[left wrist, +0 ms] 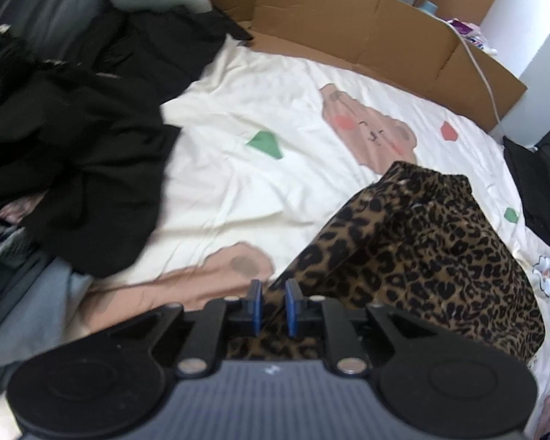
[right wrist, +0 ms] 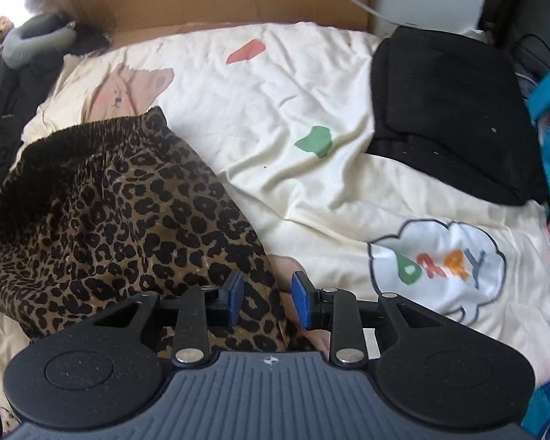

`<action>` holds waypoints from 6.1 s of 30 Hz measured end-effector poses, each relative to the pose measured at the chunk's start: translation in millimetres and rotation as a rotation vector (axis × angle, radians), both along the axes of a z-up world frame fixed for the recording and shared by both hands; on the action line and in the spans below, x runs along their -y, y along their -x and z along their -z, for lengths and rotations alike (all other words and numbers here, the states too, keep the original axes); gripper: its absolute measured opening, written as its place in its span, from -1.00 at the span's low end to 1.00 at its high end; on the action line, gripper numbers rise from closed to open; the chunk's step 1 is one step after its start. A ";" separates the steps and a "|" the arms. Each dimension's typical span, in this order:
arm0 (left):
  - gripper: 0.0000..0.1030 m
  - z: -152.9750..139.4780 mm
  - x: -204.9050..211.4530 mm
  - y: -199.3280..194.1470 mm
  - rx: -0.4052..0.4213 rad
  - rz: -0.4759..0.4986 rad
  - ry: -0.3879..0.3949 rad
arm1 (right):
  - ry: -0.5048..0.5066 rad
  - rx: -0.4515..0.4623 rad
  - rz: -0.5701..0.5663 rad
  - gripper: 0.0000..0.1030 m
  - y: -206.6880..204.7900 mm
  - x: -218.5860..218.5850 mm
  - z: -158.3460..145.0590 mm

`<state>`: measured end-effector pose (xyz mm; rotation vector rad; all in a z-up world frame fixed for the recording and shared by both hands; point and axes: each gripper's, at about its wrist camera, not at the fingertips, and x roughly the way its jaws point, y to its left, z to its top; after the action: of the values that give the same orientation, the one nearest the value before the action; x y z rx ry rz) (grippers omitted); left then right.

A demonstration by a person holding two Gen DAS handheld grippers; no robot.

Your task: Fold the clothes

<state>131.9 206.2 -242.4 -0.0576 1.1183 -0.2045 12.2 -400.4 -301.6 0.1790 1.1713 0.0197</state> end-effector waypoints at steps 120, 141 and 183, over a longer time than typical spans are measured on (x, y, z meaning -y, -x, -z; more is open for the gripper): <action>-0.67 116.6 154.9 -282.6 0.117 0.292 -0.148 | 0.361 0.100 -0.163 -0.83 -326.8 -71.5 67.4; 0.00 68.4 50.6 -167.4 0.018 0.165 -0.192 | 0.148 0.085 0.035 -0.44 -170.7 8.1 24.4; 0.58 -213.6 34.0 -14.9 0.188 0.027 -0.149 | -0.023 0.327 0.126 0.04 -32.6 -7.8 -259.5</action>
<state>146.9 172.2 -28.8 0.1079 0.9448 -0.1473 44.8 -392.6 -42.1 0.2596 0.8330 -0.0470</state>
